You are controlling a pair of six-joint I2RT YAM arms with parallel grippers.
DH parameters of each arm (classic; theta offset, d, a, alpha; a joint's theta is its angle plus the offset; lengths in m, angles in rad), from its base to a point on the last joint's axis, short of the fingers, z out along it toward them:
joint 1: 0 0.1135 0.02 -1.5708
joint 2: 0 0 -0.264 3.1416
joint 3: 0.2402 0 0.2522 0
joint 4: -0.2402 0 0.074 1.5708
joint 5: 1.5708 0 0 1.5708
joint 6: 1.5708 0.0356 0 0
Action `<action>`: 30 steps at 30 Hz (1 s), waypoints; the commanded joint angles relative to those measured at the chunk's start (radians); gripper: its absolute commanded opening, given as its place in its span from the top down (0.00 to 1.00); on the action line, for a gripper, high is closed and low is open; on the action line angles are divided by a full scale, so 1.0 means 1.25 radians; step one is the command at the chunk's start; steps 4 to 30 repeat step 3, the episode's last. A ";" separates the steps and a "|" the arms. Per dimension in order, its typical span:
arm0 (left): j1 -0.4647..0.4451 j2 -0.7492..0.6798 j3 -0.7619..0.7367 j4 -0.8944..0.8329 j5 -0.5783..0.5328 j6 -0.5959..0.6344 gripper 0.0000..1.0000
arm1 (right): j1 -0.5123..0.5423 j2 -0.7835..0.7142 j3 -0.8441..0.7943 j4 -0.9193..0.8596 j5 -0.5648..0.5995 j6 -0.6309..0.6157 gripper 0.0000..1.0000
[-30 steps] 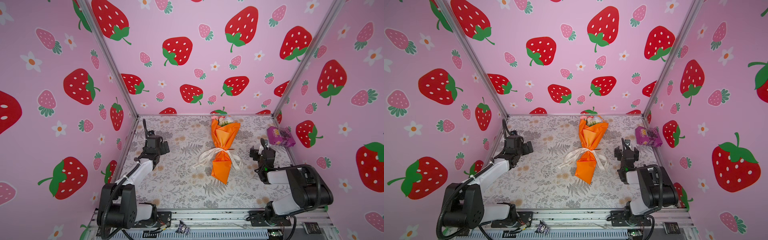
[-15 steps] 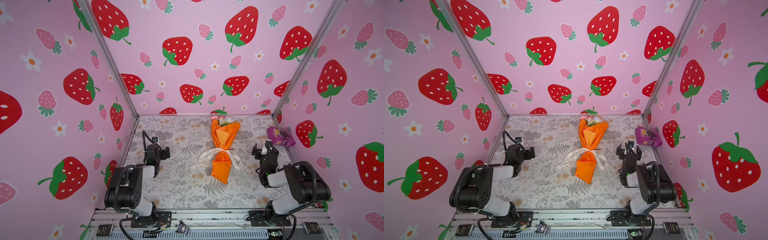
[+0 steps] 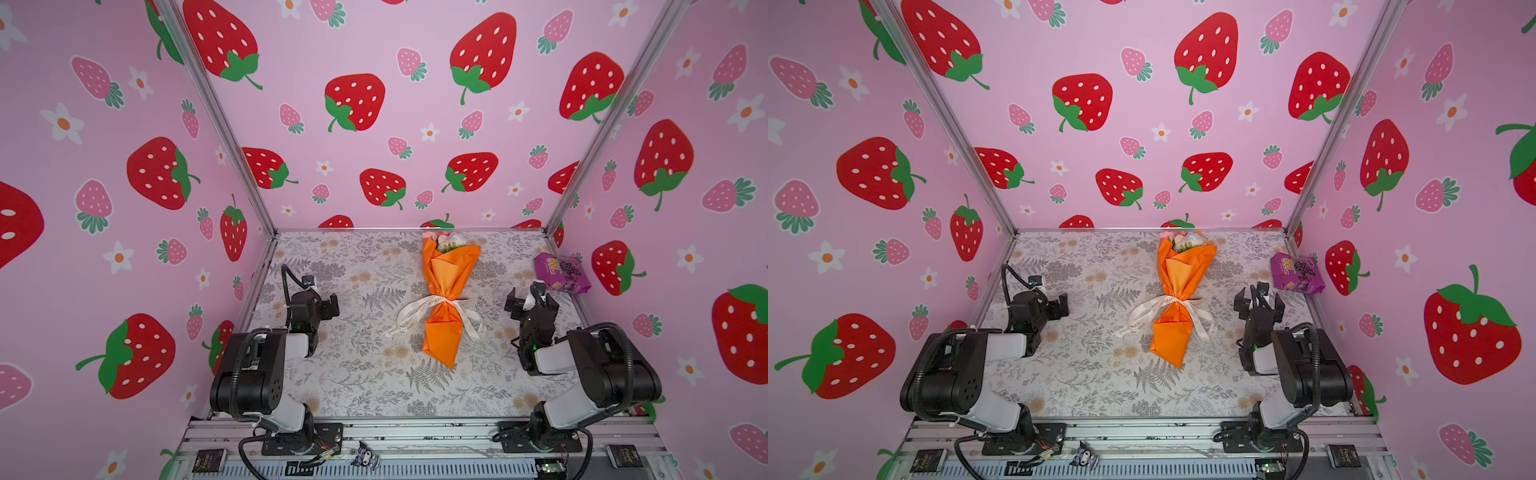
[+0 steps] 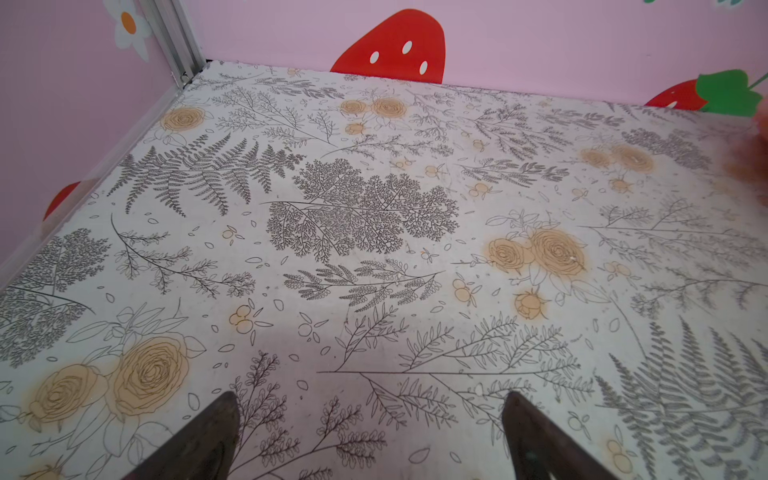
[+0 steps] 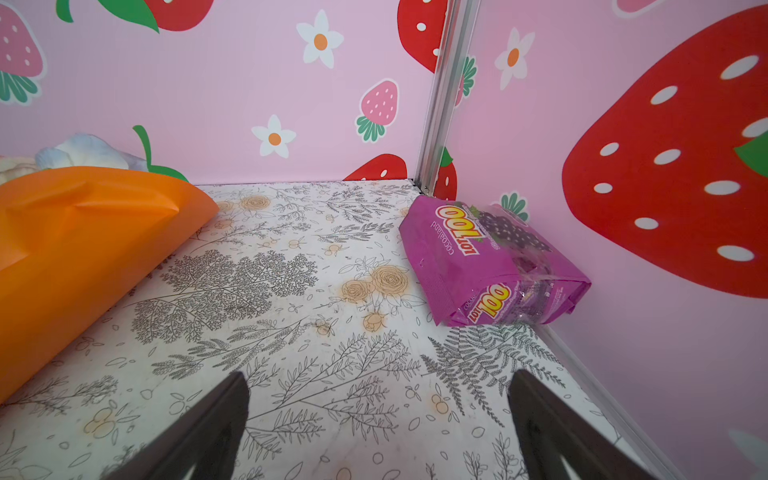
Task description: Tie the bouquet of fake flowers
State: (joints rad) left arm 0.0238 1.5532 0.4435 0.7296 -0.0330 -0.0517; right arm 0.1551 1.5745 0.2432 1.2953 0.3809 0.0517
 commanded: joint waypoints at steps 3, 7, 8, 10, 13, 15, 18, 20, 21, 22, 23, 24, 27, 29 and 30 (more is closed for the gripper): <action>-0.003 -0.005 0.010 0.026 0.002 0.008 0.01 | 0.004 0.000 0.001 0.007 0.015 0.002 0.00; -0.003 -0.005 0.010 0.026 0.002 0.008 0.01 | 0.004 0.000 0.001 0.007 0.015 0.002 0.00; -0.003 -0.005 0.010 0.026 0.002 0.008 0.01 | 0.004 0.000 0.001 0.007 0.015 0.002 0.00; -0.003 -0.005 0.010 0.026 0.002 0.008 0.01 | 0.004 0.000 0.001 0.007 0.015 0.002 0.00; -0.003 -0.005 0.010 0.026 0.002 0.008 0.01 | 0.004 0.000 0.001 0.007 0.015 0.002 0.00; -0.003 -0.005 0.010 0.026 0.002 0.008 0.01 | 0.004 0.000 0.001 0.007 0.015 0.002 0.00; -0.003 -0.005 0.010 0.026 0.002 0.008 0.01 | 0.004 0.000 0.001 0.007 0.015 0.002 0.00; -0.003 -0.005 0.010 0.026 0.002 0.008 0.01 | 0.004 0.000 0.001 0.007 0.015 0.002 0.00; -0.003 -0.005 0.010 0.026 0.002 0.008 0.01 | 0.004 0.000 0.001 0.007 0.015 0.002 0.00; -0.003 -0.005 0.010 0.026 0.002 0.008 0.01 | 0.004 0.000 0.001 0.007 0.015 0.002 0.00; -0.003 -0.005 0.010 0.026 0.002 0.008 0.01 | 0.004 0.000 0.001 0.007 0.015 0.002 0.00; -0.003 -0.005 0.010 0.026 0.002 0.008 0.01 | 0.004 0.000 0.001 0.007 0.015 0.002 0.00; -0.003 -0.005 0.010 0.026 0.002 0.008 0.01 | 0.004 0.000 0.001 0.007 0.015 0.002 0.00; -0.003 -0.005 0.010 0.026 0.002 0.008 0.01 | 0.004 0.000 0.001 0.007 0.015 0.002 0.00; -0.003 -0.005 0.010 0.026 0.002 0.008 0.01 | 0.004 0.000 0.001 0.007 0.015 0.002 0.00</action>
